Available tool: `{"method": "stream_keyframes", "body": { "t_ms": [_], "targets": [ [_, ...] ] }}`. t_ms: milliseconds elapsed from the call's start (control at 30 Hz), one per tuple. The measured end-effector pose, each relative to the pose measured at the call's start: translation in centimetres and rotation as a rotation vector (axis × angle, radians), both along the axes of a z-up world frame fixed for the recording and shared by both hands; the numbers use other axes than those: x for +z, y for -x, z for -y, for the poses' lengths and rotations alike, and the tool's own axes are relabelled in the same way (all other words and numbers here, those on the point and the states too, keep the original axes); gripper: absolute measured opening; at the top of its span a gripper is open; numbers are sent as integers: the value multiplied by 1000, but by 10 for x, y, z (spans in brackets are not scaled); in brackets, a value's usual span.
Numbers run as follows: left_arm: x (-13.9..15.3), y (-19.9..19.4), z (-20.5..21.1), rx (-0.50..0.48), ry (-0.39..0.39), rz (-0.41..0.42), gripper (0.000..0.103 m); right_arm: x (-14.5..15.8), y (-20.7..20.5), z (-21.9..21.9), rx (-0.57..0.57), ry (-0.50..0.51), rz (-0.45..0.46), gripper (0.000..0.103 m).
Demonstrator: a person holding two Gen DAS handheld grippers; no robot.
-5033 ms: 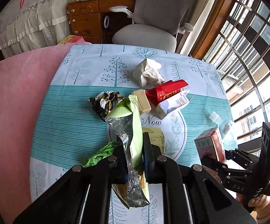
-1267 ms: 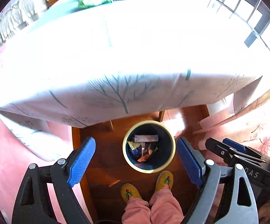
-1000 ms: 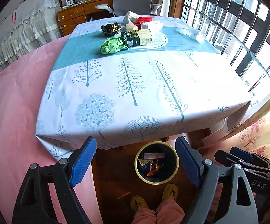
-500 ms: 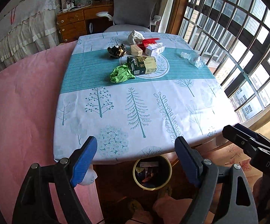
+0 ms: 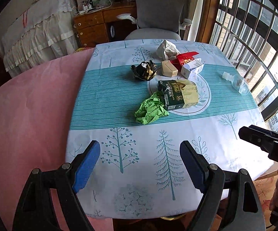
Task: Collect trash
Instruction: 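Grasp the crumpled green wrapper with the left gripper while the right grasps the dark chocolate bag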
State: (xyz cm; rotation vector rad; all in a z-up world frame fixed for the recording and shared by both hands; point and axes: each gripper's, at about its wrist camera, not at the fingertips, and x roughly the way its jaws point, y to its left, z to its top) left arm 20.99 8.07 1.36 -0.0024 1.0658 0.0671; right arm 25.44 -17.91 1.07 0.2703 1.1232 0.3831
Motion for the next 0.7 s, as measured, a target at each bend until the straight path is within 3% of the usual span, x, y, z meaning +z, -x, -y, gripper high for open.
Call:
{"method": "stream_keyframes", "body": {
  "t_ms": [333, 500, 600, 700],
  "targets": [
    [-90, -114, 8, 81, -19, -194, 83, -79, -130, -1, 140, -132, -179, 61],
    [-116, -137, 11, 95, -2, -245, 83, -98, -161, -15, 208, -177, -222, 61],
    [-125, -144, 11, 102, 28, -270, 74, -104, -173, -26, 248, -202, -237, 60],
    [-130, -148, 10, 118, 51, -283, 71, -109, -180, -39, 292, -232, -252, 50]
  ]
}}
